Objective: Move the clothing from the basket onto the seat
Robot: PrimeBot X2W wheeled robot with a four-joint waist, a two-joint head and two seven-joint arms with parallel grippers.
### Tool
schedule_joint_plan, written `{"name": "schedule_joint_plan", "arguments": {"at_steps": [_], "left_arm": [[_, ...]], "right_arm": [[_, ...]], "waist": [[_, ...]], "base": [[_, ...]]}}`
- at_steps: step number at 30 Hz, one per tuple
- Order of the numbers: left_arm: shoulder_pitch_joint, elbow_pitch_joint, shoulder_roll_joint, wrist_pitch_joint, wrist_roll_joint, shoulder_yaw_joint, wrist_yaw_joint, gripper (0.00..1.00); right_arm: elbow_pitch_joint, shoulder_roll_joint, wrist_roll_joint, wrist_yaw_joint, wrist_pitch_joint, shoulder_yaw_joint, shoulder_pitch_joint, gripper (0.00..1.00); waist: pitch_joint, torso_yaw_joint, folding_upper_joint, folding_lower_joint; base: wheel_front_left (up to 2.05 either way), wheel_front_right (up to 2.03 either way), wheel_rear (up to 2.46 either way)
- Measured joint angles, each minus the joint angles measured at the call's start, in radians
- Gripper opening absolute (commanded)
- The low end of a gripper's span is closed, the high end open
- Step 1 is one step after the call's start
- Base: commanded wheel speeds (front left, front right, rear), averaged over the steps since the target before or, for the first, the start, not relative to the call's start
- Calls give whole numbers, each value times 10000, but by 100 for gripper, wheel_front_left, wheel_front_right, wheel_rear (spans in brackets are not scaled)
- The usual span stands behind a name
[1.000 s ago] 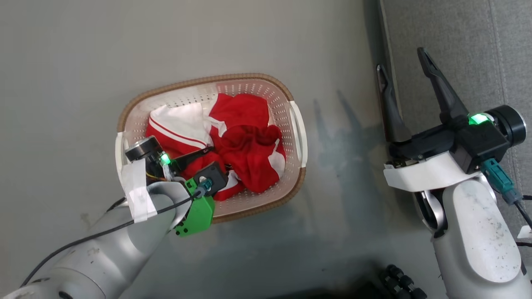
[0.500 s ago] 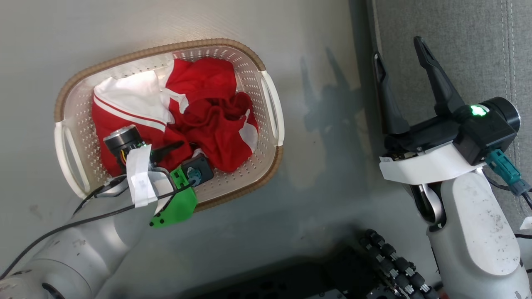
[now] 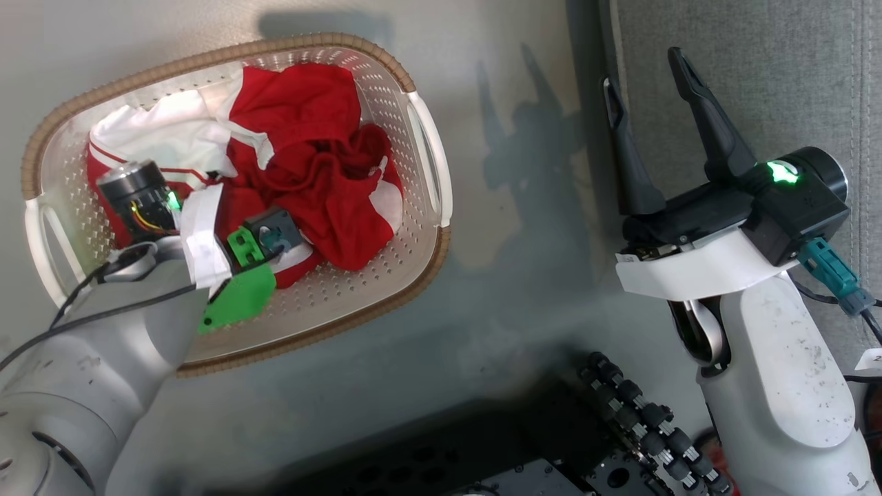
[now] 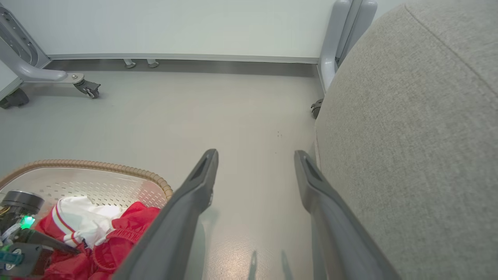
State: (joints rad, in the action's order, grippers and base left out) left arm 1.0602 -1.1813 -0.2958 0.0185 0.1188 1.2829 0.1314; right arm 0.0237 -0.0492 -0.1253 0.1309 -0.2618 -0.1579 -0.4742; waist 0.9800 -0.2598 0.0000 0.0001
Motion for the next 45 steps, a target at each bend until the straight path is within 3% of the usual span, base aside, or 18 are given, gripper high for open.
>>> {"name": "schedule_joint_plan", "arguments": {"at_steps": [6,7,8,9,15,25,38,45], "left_arm": [[129,-303,96,79,288,-17,0,100],[165,-337,107,127,322,-17,0,44],[198,-355,119,127,324,-13,0,18],[249,-385,128,132,339,-13,0,0],[378,-479,257,132,667,-12,0,0],[-33,-385,731,-1404,1350,-324,-56,0],[-2031,343,1360,-2761,3256,-1973,-872,0],[-3434,2380,1354,-2813,3628,-2874,-1417,0]], "right_arm": [[-23,0,-21,0,0,-44,-81,100],[-23,0,-21,0,0,-42,-93,100],[-25,0,-21,0,0,-36,-104,100],[-31,-2,-19,0,0,-27,-120,100],[-165,2,10,0,0,13,-162,100],[-424,4,178,0,0,113,12,100],[-1076,10,681,0,0,-6,1374,100],[-1505,13,826,2,0,-384,2318,100]], "waist": [[221,-23,0,0],[253,-25,0,0],[278,-25,0,0],[303,-21,0,0],[262,64,0,0],[-644,345,0,-1],[-3086,745,0,0],[-4754,1112,0,-1]], "base": [[0,0,0],[0,0,0],[0,0,0],[0,0,0],[0,0,0],[0,0,0],[0,0,0],[0,0,0]]}}
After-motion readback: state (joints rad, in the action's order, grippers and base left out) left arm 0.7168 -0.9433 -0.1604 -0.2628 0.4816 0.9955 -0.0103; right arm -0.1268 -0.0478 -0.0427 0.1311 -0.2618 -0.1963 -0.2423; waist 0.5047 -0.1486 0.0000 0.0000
